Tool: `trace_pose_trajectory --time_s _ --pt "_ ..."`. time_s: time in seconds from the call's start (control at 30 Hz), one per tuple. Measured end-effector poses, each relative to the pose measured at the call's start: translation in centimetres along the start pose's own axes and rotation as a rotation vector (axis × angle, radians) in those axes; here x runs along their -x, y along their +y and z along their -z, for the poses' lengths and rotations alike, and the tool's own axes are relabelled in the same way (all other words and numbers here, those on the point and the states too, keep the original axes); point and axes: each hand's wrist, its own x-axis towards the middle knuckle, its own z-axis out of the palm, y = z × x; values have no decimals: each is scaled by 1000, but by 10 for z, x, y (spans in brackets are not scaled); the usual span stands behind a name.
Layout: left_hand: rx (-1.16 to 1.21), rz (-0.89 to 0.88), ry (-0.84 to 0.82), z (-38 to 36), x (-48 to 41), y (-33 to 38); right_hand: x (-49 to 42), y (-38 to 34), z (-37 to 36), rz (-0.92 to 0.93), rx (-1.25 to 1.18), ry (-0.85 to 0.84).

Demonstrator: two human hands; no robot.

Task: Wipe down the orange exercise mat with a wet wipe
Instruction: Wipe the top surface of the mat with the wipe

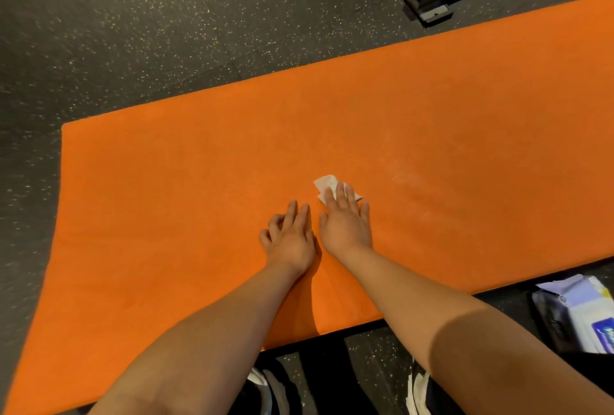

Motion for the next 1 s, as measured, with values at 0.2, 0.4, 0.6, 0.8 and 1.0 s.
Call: trace_pose_trajectory --time_s 0.2,0.4,0.6,0.8,1.0 --pt "30 -10 -44 -1 3 0 24 5 -6 218 27 -71" --pt "20 -11 -87 2 10 2 34 1 -4 1 -24 -59" --pt "72 -49 -84 0 15 -3 35 5 -1 134 50 -107" --pt "94 -36 -56 2 17 -3 36 -12 -1 87 12 -147" --pt "57 -54 -13 5 11 -10 2 14 11 154 110 -119"
